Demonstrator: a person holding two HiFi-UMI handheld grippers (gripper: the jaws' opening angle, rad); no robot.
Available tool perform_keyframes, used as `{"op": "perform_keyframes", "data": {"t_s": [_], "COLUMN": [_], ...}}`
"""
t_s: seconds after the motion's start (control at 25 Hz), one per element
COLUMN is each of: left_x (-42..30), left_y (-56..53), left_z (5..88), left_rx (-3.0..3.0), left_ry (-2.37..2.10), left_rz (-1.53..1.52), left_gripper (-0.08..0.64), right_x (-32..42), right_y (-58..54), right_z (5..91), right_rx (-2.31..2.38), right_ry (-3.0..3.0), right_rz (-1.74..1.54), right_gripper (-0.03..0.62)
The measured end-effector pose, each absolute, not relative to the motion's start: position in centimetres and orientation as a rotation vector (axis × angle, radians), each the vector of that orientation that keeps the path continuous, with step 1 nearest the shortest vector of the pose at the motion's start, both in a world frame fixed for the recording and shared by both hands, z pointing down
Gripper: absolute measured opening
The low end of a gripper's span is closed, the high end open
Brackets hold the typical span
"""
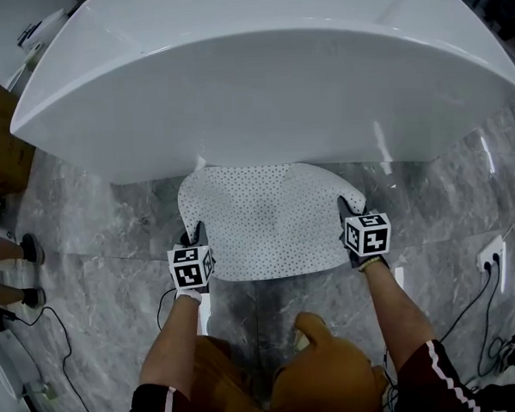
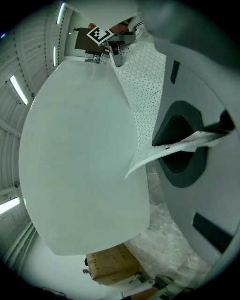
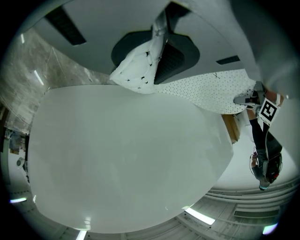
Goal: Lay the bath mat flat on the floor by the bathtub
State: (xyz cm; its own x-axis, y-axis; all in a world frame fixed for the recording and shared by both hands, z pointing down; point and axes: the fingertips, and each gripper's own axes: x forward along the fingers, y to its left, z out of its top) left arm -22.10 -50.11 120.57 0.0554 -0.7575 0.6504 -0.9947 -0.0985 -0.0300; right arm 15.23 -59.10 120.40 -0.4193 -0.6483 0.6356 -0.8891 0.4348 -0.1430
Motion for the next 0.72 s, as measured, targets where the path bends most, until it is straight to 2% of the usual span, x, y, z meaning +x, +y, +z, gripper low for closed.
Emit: {"op": "perform_keyframes", "data": {"t_s": [0.2, 0.36, 0.44, 0.72], "left_x": [-21.6, -21.5, -21.4, -20.8], "left_y": [-50.1, -49.9, -49.8, -49.5], "left_z": [120.9, 120.9, 120.9, 121.1], "left_rx": [1.914, 1.913, 1.916, 1.933], "left_ry": [-1.737, -1.730, -1.723, -1.707], "left_rz": [0.731, 0.720, 0.716, 0.722], "left_gripper": [0.023, 0.021, 0.022, 0.021], "right_x": [16.9, 17.9, 18.6, 20.9], "right_y": [-59.1, -59.1, -58.9, -59.3], "right_z": [121.4, 121.3, 121.1, 118.0], "right_rx": [1.332, 1.376, 1.406, 1.532], "right_ry": [-2.121, -2.089, -2.067, -2.072], "right_rz": [0.611, 0.626, 0.615, 0.553], "right_gripper": [0.052, 0.090, 0.136, 0.140]}}
